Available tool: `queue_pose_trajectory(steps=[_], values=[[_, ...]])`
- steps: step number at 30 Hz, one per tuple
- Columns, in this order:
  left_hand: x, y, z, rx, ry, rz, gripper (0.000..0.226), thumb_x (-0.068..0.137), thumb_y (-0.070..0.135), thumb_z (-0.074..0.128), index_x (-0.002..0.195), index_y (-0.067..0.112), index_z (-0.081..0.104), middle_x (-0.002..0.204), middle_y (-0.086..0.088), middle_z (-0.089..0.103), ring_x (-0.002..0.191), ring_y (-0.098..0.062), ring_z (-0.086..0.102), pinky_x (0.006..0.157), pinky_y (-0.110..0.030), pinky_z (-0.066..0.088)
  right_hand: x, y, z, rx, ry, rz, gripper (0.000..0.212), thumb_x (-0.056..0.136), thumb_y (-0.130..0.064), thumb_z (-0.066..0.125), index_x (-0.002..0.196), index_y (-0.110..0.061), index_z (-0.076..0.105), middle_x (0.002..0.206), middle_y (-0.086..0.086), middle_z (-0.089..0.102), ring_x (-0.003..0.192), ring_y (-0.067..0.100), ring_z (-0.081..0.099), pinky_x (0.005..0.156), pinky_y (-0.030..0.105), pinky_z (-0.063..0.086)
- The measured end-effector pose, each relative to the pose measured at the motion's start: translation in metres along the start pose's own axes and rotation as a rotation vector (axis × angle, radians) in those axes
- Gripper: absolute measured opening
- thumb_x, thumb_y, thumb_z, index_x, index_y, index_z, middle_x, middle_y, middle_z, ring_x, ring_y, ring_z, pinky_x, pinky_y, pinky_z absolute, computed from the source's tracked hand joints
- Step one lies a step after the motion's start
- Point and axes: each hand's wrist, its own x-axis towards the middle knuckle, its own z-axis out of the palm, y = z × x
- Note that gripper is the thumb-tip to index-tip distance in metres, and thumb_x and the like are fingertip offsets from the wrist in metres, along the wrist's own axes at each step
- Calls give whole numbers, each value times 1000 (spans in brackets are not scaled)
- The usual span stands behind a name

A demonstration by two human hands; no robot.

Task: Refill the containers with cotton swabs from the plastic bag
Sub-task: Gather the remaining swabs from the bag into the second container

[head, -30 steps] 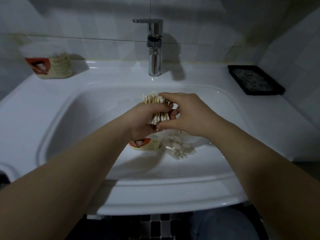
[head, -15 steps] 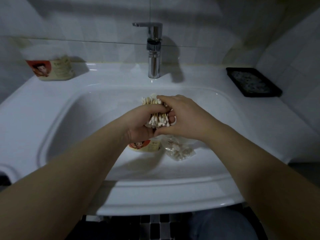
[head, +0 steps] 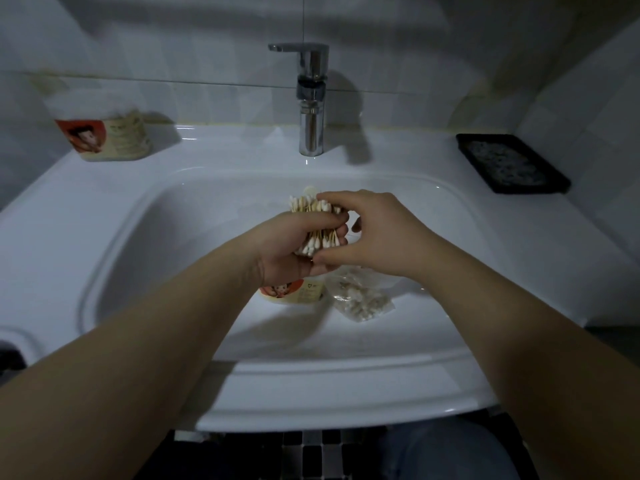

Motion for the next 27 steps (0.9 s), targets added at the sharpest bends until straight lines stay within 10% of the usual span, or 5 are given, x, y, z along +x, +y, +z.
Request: queue_pose_trajectory(steps=[6,10,15,23,27], values=[[1,3,3,-48,32,60,8,98,15,60,102,18,67,74,4,62,65,-8,61,63,-26,55,-3,-6,-4,130,6,46,78,72,-52,87,142,-36,55,122,-20,63,108,-2,61,89,24,54],[5,6,-3,-26,209,171,13,98,15,63,84,15,62,69,0,60,61,-12,58,65,-28,55,-1,-2,-8,238,76,249,17,98,-22,61,114,-22,69,97,-4,73,75,13,74,76,37,64],[7,6,-11,-33,268,193,10,97,15,65,88,15,60,69,0,60,56,-11,59,66,-30,56,-7,6,-4,-280,-375,314,35,90,-9,56,114,-24,75,111,-4,73,99,17,69,90,32,57],[9,-2,-8,50,209,138,8,95,16,68,88,16,65,72,0,65,63,-12,62,75,-34,56,-6,7,4,-454,-638,292,20,88,-14,62,75,-30,64,77,-6,65,70,12,59,57,27,45],[9,-2,-8,82,205,135,8,95,16,68,88,16,65,73,1,65,64,-12,63,77,-34,57,-10,9,4,-466,-782,319,22,85,-13,66,104,-23,71,102,2,70,80,18,63,66,31,50]])
